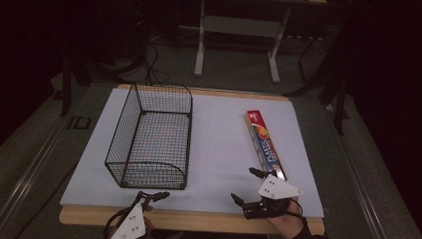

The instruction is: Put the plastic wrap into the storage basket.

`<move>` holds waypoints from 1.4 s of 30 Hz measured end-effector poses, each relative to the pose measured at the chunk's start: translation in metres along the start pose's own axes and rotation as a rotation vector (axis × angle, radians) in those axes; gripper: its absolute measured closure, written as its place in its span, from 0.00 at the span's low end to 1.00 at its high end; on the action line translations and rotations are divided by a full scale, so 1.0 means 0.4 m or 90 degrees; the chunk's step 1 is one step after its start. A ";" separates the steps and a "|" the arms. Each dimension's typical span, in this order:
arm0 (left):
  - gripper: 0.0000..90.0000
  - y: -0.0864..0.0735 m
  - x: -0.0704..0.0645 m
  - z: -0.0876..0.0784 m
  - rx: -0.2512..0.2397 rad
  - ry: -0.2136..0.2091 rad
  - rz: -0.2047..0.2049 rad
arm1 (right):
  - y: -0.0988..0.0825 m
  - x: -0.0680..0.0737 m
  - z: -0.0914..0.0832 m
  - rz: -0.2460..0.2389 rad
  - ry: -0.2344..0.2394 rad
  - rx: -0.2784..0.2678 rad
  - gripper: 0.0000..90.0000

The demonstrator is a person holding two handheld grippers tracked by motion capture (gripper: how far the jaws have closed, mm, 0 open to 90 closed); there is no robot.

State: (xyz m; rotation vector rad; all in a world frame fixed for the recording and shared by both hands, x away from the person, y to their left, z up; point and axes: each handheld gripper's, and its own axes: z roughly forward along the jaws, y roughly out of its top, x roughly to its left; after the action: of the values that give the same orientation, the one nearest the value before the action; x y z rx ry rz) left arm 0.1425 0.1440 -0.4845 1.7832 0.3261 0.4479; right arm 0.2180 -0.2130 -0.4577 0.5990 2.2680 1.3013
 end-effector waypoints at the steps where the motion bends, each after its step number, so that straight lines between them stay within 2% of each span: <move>1: 0.02 0.000 -0.001 0.000 0.001 -0.002 0.001 | 0.000 0.000 0.000 0.000 0.000 0.000 0.11; 2: 0.02 0.000 -0.001 0.001 0.002 -0.003 0.001 | 0.000 -0.001 0.003 0.004 0.006 0.006 0.11; 5: 0.02 0.000 0.000 0.000 0.001 -0.005 -0.001 | 0.013 -0.006 0.003 0.002 -0.008 0.013 0.11; 7: 0.02 0.000 0.001 -0.001 0.000 -0.006 -0.004 | 0.019 -0.010 0.001 0.001 -0.007 0.010 0.11; 8: 0.02 0.000 0.001 -0.001 0.000 -0.006 -0.005 | 0.031 -0.018 0.000 -0.002 -0.019 0.008 0.11; 16: 0.02 0.000 0.001 0.000 0.002 -0.009 -0.001 | 0.063 -0.048 0.007 0.001 -0.043 0.000 0.13; 21: 0.02 0.000 0.000 0.001 0.004 -0.007 0.002 | 0.076 -0.090 0.015 0.016 -0.054 0.004 0.16; 26: 0.02 0.000 0.000 0.001 0.004 -0.008 0.002 | 0.080 -0.115 0.019 0.023 -0.066 0.012 0.18; 29: 0.02 0.000 0.001 0.001 0.003 -0.009 0.001 | 0.078 -0.143 0.022 0.024 -0.098 0.014 0.18; 30: 0.02 0.000 0.001 0.001 0.003 -0.009 0.001 | 0.078 -0.143 0.022 0.024 -0.098 0.014 0.18; 31: 0.02 0.000 0.001 0.001 0.002 -0.012 -0.001 | 0.074 -0.160 0.024 0.036 -0.109 0.017 0.18; 32: 0.02 0.000 0.001 0.001 0.002 -0.012 -0.001 | 0.074 -0.160 0.024 0.036 -0.109 0.017 0.18; 34: 0.02 -0.001 0.001 0.001 0.005 -0.011 0.000 | 0.069 -0.178 0.027 0.054 -0.120 0.022 0.18; 37: 0.02 -0.001 0.000 0.002 0.005 -0.011 0.000 | 0.057 -0.214 0.039 0.089 -0.152 0.051 0.18; 39: 0.02 -0.001 0.000 0.003 0.006 -0.012 0.001 | 0.055 -0.219 0.041 0.095 -0.162 0.058 0.18; 40: 0.02 -0.001 0.000 0.003 0.007 -0.013 0.001 | 0.047 -0.236 0.047 0.102 -0.173 0.069 0.18; 42: 0.02 -0.002 0.001 0.004 0.009 -0.013 0.001 | 0.042 -0.248 0.051 0.109 -0.184 0.082 0.18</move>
State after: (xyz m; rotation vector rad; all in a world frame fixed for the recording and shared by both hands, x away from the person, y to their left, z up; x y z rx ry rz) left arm 0.1434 0.1430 -0.4854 1.8005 0.3137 0.4289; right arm 0.3119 -0.2483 -0.4354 0.9780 2.1078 1.0679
